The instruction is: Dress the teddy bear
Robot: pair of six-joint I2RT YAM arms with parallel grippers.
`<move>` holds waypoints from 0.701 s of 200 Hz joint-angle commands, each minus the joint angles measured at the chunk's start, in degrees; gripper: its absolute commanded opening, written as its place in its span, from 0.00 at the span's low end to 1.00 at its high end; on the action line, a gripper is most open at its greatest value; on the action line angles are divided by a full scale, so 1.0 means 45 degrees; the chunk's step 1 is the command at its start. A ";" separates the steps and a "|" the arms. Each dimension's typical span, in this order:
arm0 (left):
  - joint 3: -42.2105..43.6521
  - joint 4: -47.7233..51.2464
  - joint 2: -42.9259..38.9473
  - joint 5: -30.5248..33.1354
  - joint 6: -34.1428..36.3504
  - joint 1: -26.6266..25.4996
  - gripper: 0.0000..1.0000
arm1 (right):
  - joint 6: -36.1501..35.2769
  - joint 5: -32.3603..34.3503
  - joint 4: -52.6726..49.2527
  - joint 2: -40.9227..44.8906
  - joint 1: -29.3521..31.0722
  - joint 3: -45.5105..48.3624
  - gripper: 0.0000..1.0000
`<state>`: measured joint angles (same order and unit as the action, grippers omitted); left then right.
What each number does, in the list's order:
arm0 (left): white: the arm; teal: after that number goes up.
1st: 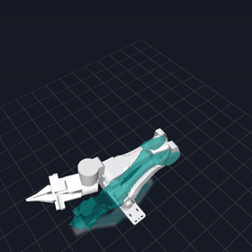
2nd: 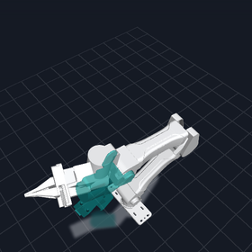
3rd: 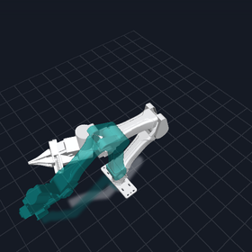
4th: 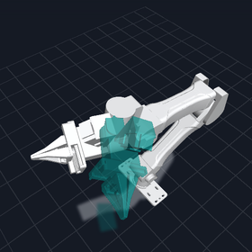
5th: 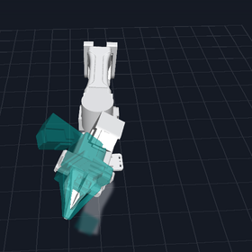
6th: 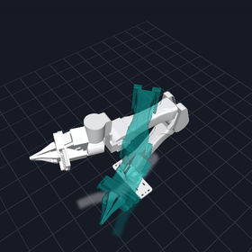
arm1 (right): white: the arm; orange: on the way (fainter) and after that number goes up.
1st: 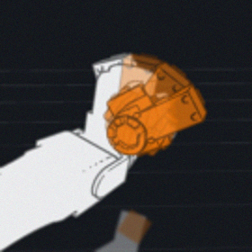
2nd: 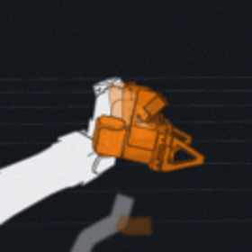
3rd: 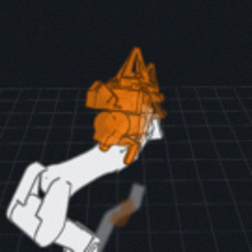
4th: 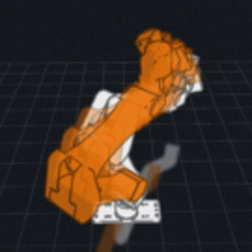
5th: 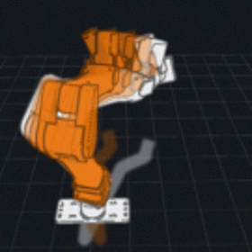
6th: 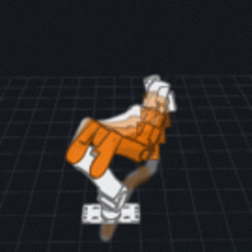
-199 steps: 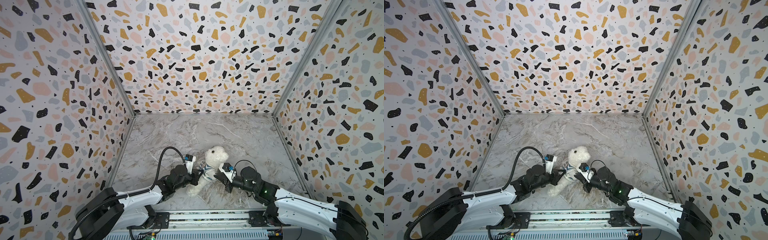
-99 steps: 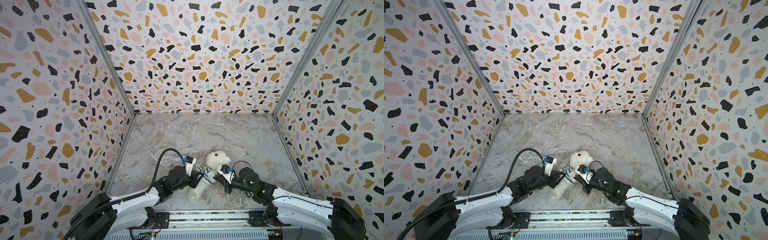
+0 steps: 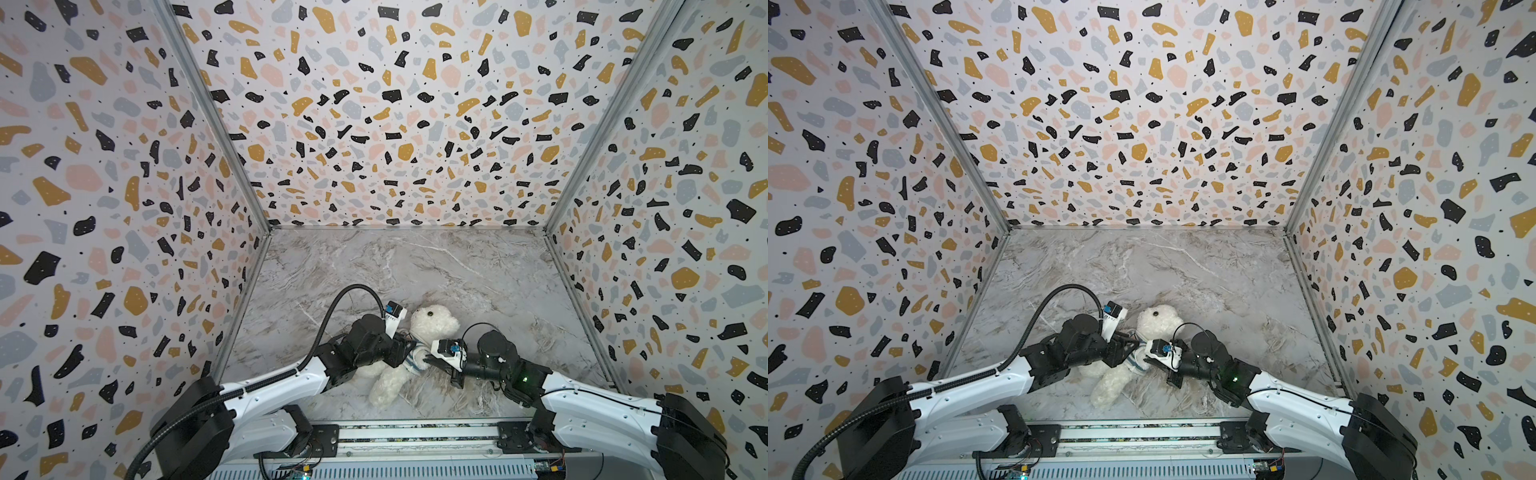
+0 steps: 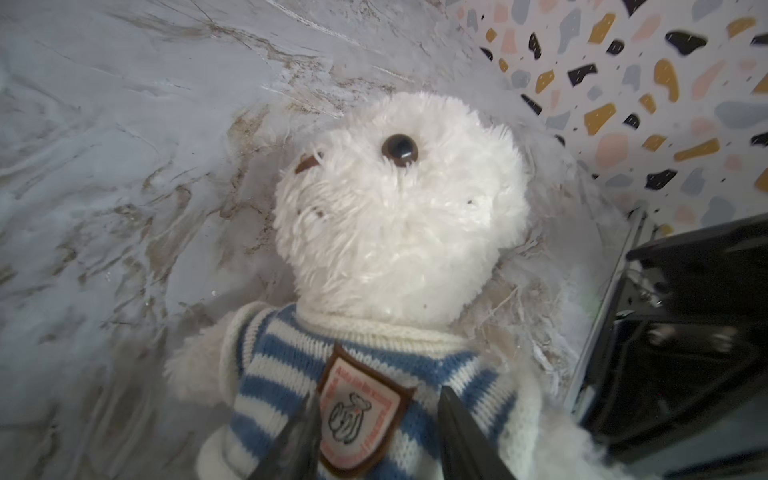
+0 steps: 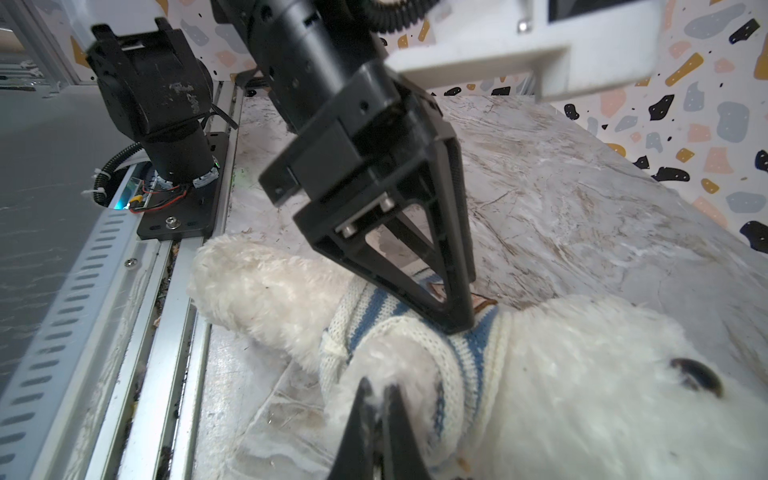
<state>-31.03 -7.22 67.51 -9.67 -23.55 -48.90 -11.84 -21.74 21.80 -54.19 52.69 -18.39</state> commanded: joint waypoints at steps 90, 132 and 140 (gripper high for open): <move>0.0474 0.0434 -0.1023 0.1733 -0.1207 0.0723 0.00 | 0.0958 0.1390 -0.0756 0.1664 -0.0360 0.0145 0.00; 0.1305 0.0241 -0.1549 0.3712 -0.2438 0.1190 0.00 | 0.2916 0.3038 -0.0693 0.1576 -0.0419 0.0570 0.00; 0.1382 0.0151 -0.1462 0.3844 -0.2477 0.1196 0.00 | 0.3244 0.3351 -0.0603 0.1455 -0.0419 0.0638 0.00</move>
<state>-26.94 -6.87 60.47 -2.28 -31.24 -45.58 -3.70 -11.84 18.44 -47.37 51.05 -16.34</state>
